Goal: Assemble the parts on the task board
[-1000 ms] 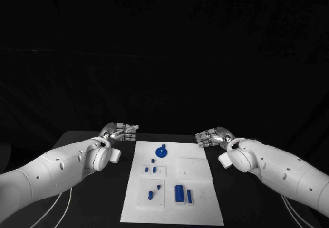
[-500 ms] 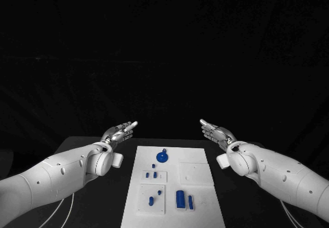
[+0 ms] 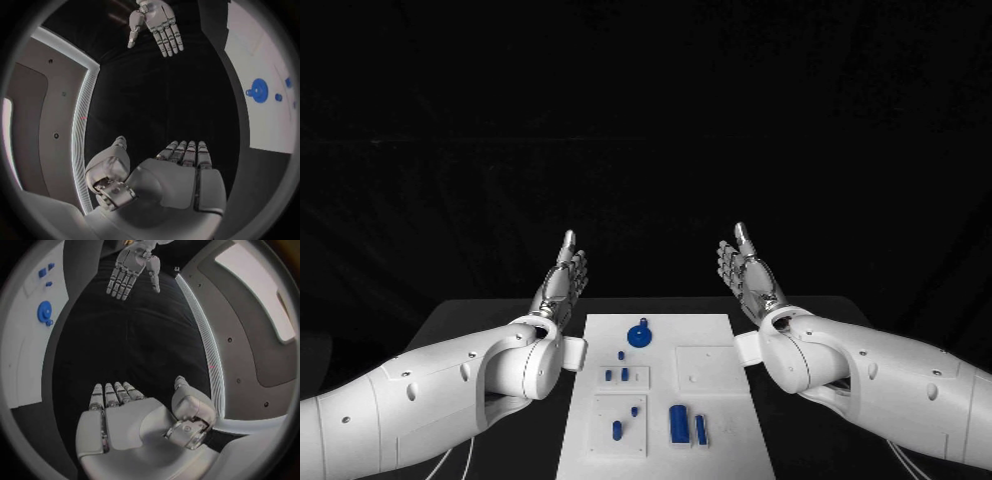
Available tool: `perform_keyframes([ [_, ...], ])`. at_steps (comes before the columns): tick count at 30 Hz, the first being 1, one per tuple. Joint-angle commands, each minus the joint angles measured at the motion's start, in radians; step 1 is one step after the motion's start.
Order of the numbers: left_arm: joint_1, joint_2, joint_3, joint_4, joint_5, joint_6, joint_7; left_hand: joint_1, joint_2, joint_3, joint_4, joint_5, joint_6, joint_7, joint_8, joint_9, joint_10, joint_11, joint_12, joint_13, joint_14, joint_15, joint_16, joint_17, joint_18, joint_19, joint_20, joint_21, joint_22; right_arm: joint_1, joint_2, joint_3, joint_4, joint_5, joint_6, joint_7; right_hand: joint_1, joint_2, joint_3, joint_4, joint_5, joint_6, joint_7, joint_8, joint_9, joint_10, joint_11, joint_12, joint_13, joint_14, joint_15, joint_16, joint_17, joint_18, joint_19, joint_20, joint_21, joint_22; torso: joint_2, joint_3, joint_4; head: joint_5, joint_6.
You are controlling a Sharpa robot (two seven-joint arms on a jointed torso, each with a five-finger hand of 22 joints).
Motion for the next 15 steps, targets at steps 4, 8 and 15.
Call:
perform_keyframes([
  [4, -0.011, -0.029, 0.016, 0.106, 0.063, -0.201, 0.111, -0.074, -0.001, 0.001, -0.006, -0.008, -0.028, -0.002, -0.007, -0.002, -0.035, -0.002, -0.007, -0.002, -0.04, -0.002, -0.007, -0.002, -0.015, -0.037, -0.002, -0.007, -0.002, 0.024, -0.031, -0.041, 0.106, 0.205, -0.234, 0.161, -0.048, 0.0, -0.009, 0.004, -0.011, -0.024, -0.003, -0.008, -0.002, -0.027, -0.002, -0.006, -0.002, -0.029, 0.0, -0.005, -0.003, -0.014, -0.024, -0.005, -0.007, -0.002, 0.0, 0.0014, -0.001, 0.0, 0.0],
  [8, -0.014, -0.036, 0.02, 0.131, 0.069, -0.221, 0.12, -0.074, -0.001, 0.001, -0.006, -0.008, -0.028, -0.002, -0.007, -0.002, -0.035, -0.002, -0.007, -0.002, -0.04, -0.002, -0.007, -0.002, -0.015, -0.037, -0.002, -0.007, -0.002, 0.031, -0.038, -0.053, 0.131, 0.226, -0.258, 0.176, -0.048, 0.0, -0.009, 0.004, -0.011, -0.024, -0.003, -0.008, -0.002, -0.027, -0.002, -0.006, -0.002, -0.029, 0.0, -0.005, -0.003, -0.014, -0.024, -0.005, -0.007, -0.002, 0.0, 0.0014, -0.001, 0.0, 0.0],
  [15, -0.014, -0.037, 0.021, 0.132, 0.069, -0.222, 0.121, -0.074, -0.001, 0.001, -0.006, -0.008, -0.028, -0.002, -0.007, -0.002, -0.035, -0.002, -0.007, -0.002, -0.04, -0.002, -0.007, -0.002, -0.015, -0.037, -0.002, -0.007, -0.002, 0.031, -0.038, -0.054, 0.132, 0.227, -0.259, 0.177, -0.048, 0.0, -0.009, 0.004, -0.011, -0.024, -0.003, -0.008, -0.002, -0.027, -0.002, -0.006, -0.002, -0.029, 0.0, -0.005, -0.003, -0.014, -0.024, -0.005, -0.007, -0.002, 0.0, 0.0014, -0.001, 0.0, 0.0],
])
